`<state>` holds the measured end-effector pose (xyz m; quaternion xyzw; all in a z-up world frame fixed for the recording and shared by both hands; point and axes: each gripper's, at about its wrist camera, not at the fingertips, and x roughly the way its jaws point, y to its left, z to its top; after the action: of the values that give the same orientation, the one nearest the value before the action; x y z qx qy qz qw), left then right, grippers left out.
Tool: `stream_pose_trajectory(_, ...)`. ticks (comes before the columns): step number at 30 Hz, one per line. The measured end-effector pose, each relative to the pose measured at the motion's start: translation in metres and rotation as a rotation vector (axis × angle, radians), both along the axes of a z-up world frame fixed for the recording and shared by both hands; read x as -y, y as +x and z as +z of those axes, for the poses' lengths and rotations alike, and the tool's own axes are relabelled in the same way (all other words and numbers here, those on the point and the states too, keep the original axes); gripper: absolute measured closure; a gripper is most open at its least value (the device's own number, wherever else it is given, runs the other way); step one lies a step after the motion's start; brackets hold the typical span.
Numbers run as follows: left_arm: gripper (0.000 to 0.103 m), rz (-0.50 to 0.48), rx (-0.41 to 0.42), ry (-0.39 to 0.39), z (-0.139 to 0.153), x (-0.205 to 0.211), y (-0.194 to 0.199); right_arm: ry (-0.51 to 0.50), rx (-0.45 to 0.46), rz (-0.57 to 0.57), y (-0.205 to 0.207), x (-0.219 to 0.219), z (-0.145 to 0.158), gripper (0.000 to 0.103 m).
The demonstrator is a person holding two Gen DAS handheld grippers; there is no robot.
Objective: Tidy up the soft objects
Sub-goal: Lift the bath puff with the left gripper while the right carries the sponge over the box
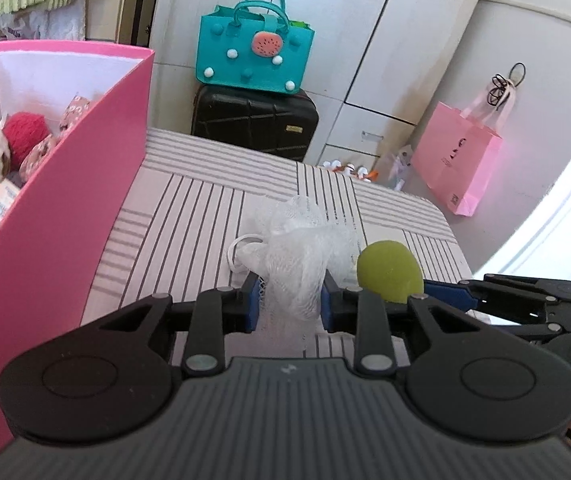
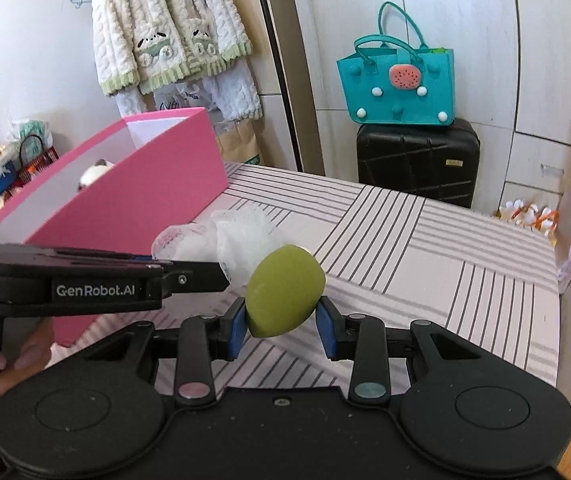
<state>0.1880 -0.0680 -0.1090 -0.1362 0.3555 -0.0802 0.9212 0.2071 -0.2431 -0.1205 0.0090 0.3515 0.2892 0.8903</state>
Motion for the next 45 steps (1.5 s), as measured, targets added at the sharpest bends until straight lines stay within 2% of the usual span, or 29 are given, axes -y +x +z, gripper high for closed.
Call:
stream_pose_trajectory(6, 0.076, -0.076, -0.066, -0.055, 0.005, -0.008, -0.024, -0.01, 0.012, -0.003, -0.026, -0.001, 0.011, 0.062)
stream_pose_trajectory(13, 0.076, -0.146, -0.062, -0.052, 0.02, -0.019, -0.056, -0.02, 0.015, 0.031, -0.056, -0.004, 0.025, 0.062)
stream_pose_trajectory(19, 0.076, -0.235, -0.093, -0.059, 0.033, -0.035, -0.078, -0.005, -0.008, 0.068, -0.076, -0.006, 0.038, 0.062)
stream_pose_trajectory(25, 0.076, -0.299, -0.072, -0.004, 0.055, -0.041, -0.102, 0.008, -0.023, 0.109, -0.093, -0.009, 0.053, 0.062)
stream_pose_trajectory(31, 0.076, -0.36, -0.067, 0.05, 0.076, -0.045, -0.123, -0.026, -0.009, 0.16, -0.111, -0.017, 0.071, 0.062)
stream_pose_trajectory(39, 0.076, -0.37, -0.043, 0.09, 0.098, -0.06, -0.142, -0.056, 0.03, 0.191, -0.128, -0.027, 0.093, 0.062)
stream_pose_trajectory(45, 0.076, -0.361, -0.005, 0.081, 0.116, -0.082, -0.154, -0.055, 0.068, 0.217, -0.135, -0.039, 0.105, 0.061)
